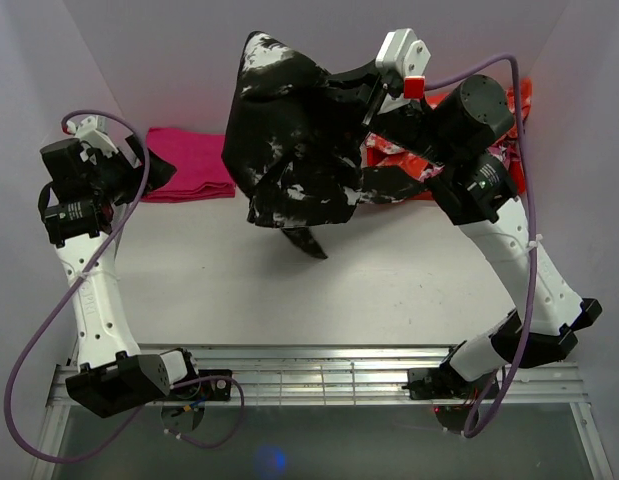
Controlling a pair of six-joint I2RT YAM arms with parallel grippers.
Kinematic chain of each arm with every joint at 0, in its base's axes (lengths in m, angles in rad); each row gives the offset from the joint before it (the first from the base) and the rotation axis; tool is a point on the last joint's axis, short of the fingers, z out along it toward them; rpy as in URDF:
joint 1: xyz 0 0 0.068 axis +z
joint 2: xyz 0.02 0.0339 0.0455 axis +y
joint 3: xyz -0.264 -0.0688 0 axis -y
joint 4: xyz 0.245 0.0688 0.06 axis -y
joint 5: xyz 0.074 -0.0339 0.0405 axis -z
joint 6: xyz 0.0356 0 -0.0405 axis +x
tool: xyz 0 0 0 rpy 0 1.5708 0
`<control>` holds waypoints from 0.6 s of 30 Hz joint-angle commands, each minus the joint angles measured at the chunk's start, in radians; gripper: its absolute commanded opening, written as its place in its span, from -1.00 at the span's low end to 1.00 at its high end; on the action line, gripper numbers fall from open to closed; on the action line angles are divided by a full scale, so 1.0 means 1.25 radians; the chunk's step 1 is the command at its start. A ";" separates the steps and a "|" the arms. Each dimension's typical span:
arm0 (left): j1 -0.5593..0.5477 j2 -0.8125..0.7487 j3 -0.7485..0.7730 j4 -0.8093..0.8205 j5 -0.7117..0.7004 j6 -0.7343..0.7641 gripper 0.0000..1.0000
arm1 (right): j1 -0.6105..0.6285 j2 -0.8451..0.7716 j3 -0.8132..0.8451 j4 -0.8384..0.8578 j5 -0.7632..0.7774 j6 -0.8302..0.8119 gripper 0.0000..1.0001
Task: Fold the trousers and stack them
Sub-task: Move the trousers to the center of the board
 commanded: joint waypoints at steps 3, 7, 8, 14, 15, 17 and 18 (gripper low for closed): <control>0.016 0.001 0.013 0.011 0.088 -0.010 0.96 | 0.009 -0.107 -0.144 0.206 0.094 0.015 -0.85; 0.015 -0.009 -0.048 0.013 0.202 0.122 0.96 | 0.005 -0.269 -0.467 0.175 0.181 -0.016 -0.84; 0.015 -0.014 -0.064 0.011 0.231 0.148 0.96 | 0.003 -0.337 -0.537 0.158 0.249 -0.019 -0.84; 0.008 -0.026 -0.171 -0.049 0.339 0.392 0.96 | -0.246 -0.517 -0.950 -0.055 0.236 0.025 -0.84; 0.000 -0.020 -0.180 -0.072 0.334 0.417 0.96 | -0.364 -0.518 -0.979 -0.085 0.191 0.022 -0.84; -0.011 -0.002 -0.204 -0.091 0.326 0.481 0.96 | -0.467 -0.477 -1.027 -0.140 0.043 -0.026 -0.84; -0.025 0.004 -0.212 -0.096 0.318 0.495 0.96 | -0.539 -0.452 -1.031 -0.205 0.012 -0.045 -0.84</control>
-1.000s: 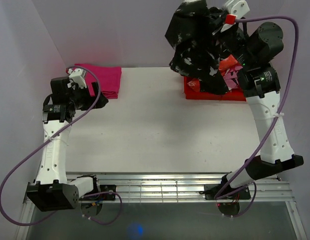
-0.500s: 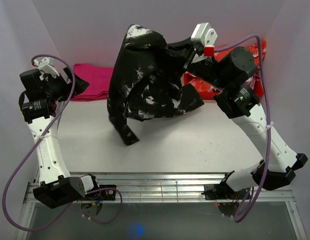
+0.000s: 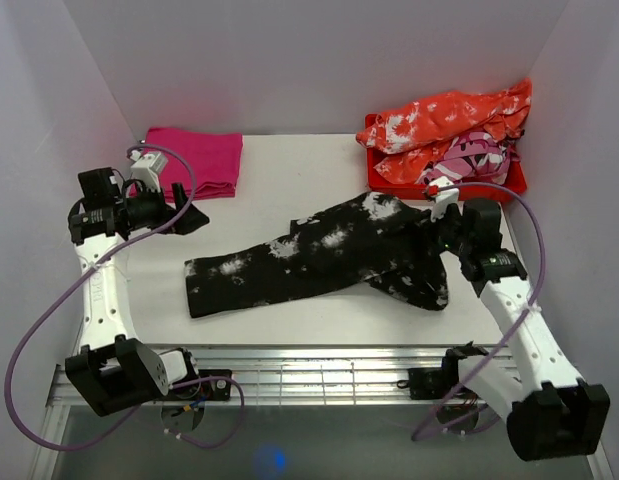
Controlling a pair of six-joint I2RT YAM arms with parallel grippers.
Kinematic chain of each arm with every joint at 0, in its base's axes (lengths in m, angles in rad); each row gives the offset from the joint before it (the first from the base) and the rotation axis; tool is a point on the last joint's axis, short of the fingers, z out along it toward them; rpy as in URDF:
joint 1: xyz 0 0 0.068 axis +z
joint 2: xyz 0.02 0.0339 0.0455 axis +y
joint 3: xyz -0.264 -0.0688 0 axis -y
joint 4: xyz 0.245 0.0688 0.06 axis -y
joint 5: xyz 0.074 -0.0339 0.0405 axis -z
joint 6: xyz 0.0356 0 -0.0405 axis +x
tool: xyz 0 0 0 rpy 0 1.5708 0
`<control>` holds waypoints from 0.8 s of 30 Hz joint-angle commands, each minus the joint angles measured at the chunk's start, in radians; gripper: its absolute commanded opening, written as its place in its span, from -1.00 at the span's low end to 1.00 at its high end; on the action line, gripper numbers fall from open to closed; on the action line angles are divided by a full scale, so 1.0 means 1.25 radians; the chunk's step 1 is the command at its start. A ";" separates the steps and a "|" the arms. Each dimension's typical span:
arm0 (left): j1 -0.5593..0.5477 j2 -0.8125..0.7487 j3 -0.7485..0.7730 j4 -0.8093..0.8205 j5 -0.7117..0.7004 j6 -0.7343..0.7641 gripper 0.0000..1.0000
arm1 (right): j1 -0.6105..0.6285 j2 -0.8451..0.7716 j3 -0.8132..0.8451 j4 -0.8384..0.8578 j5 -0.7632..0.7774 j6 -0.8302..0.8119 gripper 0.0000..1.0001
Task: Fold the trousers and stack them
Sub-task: Move the trousers to the center of the board, then flatten the trousers out
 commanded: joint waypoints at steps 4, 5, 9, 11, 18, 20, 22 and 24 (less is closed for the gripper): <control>-0.094 0.041 -0.051 -0.056 -0.030 0.219 0.96 | -0.229 0.223 0.070 -0.235 -0.191 -0.114 0.02; -0.115 0.051 -0.067 -0.057 -0.055 0.234 0.96 | -0.257 0.248 0.113 -0.257 -0.186 -0.139 0.43; -0.240 0.067 -0.127 -0.064 -0.159 0.311 0.96 | -0.330 0.292 0.202 -0.356 -0.162 -0.251 0.80; -0.275 0.072 -0.150 -0.066 -0.176 0.327 0.96 | -0.371 0.301 0.220 -0.448 -0.132 -0.315 0.80; -0.309 0.120 -0.252 -0.067 -0.277 0.418 0.96 | -0.545 0.297 0.189 -0.692 -0.146 -0.598 0.82; -0.310 0.126 -0.291 -0.050 -0.298 0.437 0.96 | -0.555 0.302 0.166 -0.741 -0.169 -0.638 0.86; -0.311 0.130 -0.339 -0.029 -0.339 0.447 0.96 | -0.555 0.297 0.120 -0.739 -0.185 -0.635 0.86; -0.311 0.131 -0.371 0.014 -0.384 0.457 0.96 | -0.553 0.294 0.085 -0.696 -0.196 -0.622 0.86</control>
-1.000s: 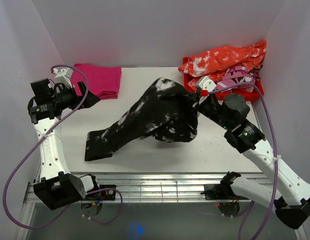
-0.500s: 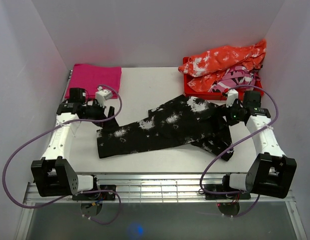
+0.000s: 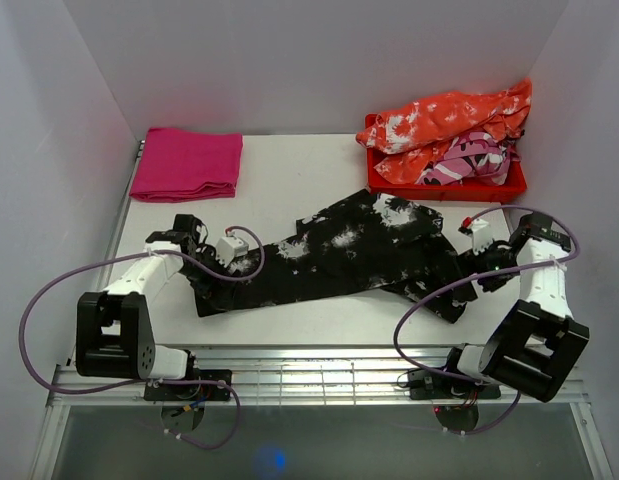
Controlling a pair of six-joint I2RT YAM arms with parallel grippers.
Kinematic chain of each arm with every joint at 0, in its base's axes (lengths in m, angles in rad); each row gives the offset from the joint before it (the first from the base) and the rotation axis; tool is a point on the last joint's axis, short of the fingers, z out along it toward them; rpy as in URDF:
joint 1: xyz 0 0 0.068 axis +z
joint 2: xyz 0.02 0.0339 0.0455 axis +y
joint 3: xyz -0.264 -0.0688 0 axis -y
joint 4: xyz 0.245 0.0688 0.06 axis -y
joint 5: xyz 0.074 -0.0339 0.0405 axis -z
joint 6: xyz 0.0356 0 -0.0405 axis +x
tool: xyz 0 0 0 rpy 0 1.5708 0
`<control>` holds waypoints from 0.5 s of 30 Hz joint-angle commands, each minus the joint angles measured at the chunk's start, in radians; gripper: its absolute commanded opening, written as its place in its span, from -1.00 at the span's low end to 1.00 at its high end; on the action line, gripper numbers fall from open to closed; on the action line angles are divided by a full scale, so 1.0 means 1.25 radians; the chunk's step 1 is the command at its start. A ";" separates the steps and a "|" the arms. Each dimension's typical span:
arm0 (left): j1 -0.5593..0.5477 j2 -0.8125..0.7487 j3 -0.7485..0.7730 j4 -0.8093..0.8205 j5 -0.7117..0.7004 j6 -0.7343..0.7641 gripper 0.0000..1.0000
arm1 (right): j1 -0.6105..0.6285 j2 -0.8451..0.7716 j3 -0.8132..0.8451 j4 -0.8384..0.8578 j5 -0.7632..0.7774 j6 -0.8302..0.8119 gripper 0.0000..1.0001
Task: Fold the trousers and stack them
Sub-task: Flatten the trousers out
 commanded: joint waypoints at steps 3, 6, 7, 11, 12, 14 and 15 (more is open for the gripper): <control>-0.004 0.015 -0.085 0.104 -0.120 0.044 0.96 | 0.002 0.007 -0.090 -0.004 -0.042 -0.044 0.89; -0.003 0.037 -0.109 0.124 -0.135 0.049 0.96 | 0.006 0.016 -0.116 0.002 -0.066 -0.045 0.95; -0.004 0.041 -0.117 0.130 -0.140 0.051 0.96 | 0.008 0.017 -0.120 0.005 -0.071 -0.044 0.97; -0.002 0.059 -0.157 0.196 -0.183 0.057 0.69 | 0.022 0.011 -0.138 0.055 -0.071 -0.020 0.34; -0.003 0.070 -0.166 0.210 -0.194 0.054 0.32 | 0.022 0.007 -0.132 0.072 -0.063 -0.001 0.19; -0.002 0.076 -0.161 0.231 -0.215 0.035 -0.06 | 0.021 0.002 -0.104 0.112 -0.044 0.014 -0.32; 0.000 0.077 -0.138 0.231 -0.215 0.026 -0.49 | 0.021 0.009 -0.051 0.117 -0.038 0.027 -0.68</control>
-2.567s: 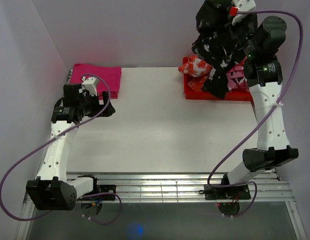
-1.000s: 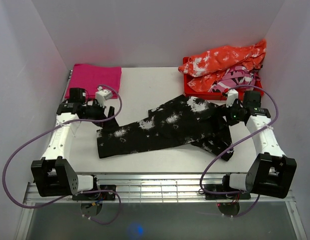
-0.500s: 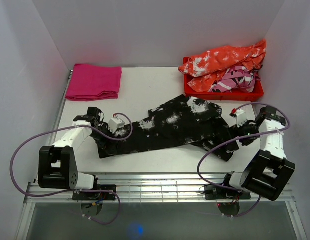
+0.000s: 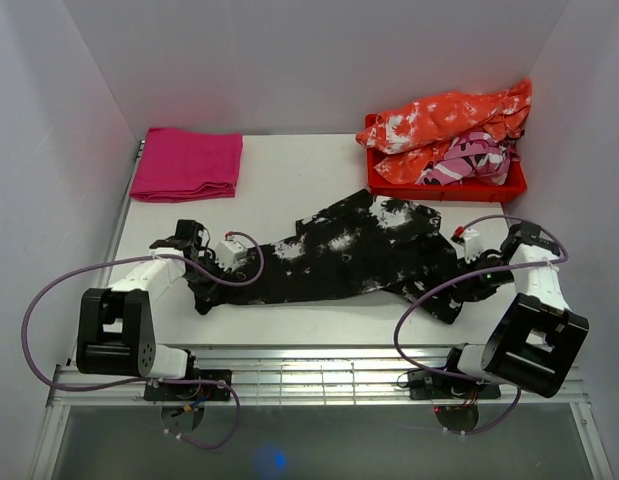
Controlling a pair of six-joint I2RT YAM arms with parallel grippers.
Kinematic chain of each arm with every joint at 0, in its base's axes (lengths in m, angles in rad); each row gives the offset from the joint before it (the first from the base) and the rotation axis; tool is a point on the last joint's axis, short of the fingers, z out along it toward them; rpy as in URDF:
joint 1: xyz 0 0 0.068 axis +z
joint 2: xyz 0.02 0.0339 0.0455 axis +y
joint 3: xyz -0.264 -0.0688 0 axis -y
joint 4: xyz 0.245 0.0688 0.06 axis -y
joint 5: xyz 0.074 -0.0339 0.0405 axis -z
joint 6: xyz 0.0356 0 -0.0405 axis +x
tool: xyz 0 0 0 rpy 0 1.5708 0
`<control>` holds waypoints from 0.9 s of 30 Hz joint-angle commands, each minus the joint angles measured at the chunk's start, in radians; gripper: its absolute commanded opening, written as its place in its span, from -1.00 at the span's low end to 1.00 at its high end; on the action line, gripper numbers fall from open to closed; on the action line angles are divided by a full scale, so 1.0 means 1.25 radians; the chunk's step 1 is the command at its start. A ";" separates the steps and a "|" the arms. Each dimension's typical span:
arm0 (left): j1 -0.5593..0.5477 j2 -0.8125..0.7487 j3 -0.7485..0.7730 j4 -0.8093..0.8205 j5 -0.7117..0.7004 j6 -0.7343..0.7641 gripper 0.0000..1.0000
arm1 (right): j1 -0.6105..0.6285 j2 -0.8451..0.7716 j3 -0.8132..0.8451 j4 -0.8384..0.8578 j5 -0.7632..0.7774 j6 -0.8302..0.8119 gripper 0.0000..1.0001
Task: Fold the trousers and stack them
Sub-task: Flatten the trousers out
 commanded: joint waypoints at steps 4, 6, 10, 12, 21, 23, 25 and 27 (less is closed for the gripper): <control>0.056 0.059 0.115 0.015 -0.012 -0.079 -1.00 | 0.001 0.036 0.256 0.060 0.038 0.047 -0.85; 0.140 0.061 0.205 -0.012 0.064 -0.118 -1.00 | 0.000 0.061 0.322 0.055 0.055 0.039 -0.84; 0.268 0.080 0.467 -0.066 0.168 -0.222 -1.00 | 0.001 0.089 0.442 0.037 0.087 -0.005 -0.84; 0.316 0.081 0.528 -0.070 0.186 -0.266 -1.00 | 0.000 0.103 0.502 0.015 0.093 -0.033 -0.84; 0.498 0.015 0.615 -0.049 0.206 -0.346 -1.00 | 0.000 -0.023 0.520 -0.018 0.126 -0.241 -0.84; 0.556 -0.027 0.583 -0.033 0.220 -0.335 -1.00 | -0.002 -0.081 0.482 -0.018 0.125 -0.287 -0.84; 0.591 -0.098 0.536 -0.020 0.229 -0.312 -1.00 | -0.005 -0.177 0.415 -0.018 0.113 -0.359 -0.84; 0.634 -0.142 0.513 -0.022 0.246 -0.289 -1.00 | -0.005 -0.272 0.379 -0.036 0.099 -0.407 -0.84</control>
